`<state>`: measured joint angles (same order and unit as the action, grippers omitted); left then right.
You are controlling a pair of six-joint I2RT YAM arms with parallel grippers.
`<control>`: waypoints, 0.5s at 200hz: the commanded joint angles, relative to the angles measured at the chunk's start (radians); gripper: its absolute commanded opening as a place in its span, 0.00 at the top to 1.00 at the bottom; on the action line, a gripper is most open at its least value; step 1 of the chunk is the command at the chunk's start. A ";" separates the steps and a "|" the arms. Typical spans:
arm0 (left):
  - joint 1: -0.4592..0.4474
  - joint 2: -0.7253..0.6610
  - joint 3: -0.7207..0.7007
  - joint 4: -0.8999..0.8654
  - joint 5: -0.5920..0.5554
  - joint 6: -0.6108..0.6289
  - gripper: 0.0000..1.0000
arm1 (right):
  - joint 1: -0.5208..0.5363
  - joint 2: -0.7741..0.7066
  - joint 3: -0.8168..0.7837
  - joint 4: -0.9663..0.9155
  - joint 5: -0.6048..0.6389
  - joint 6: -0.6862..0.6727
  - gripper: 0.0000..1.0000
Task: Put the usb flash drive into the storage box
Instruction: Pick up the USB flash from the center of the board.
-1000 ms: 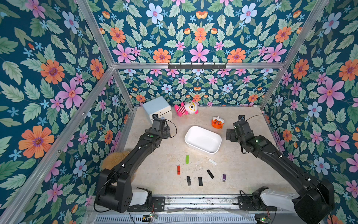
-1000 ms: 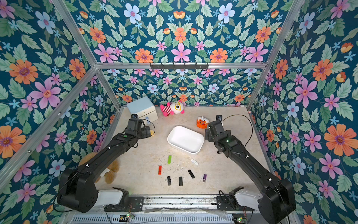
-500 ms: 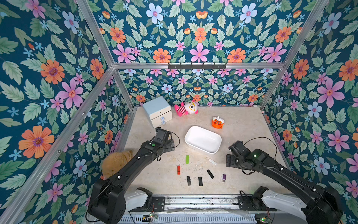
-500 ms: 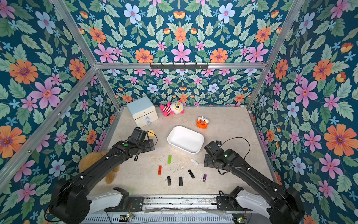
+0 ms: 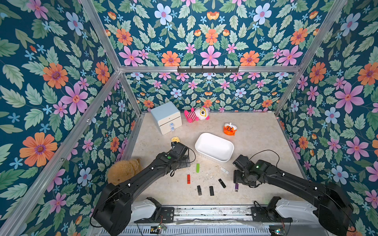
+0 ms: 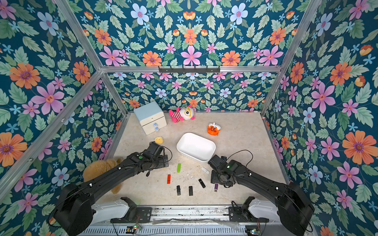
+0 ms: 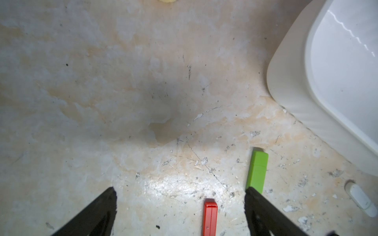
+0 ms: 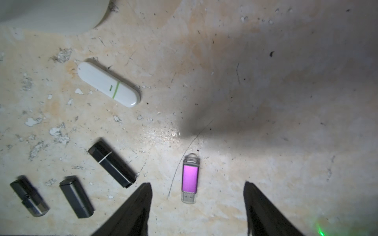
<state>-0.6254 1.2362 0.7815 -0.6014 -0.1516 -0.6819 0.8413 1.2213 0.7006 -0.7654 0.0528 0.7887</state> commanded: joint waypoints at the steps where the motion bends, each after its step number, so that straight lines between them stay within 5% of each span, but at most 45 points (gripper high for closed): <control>1: -0.015 0.000 -0.007 -0.023 0.001 -0.028 0.01 | 0.033 0.033 0.008 0.010 0.021 0.033 0.28; 100: -0.064 -0.015 -0.046 -0.038 -0.009 -0.077 0.01 | 0.082 0.091 -0.055 0.084 0.005 0.066 0.39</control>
<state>-0.6838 1.2259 0.7441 -0.6289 -0.1535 -0.7372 0.9192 1.2938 0.6514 -0.6991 0.0528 0.8436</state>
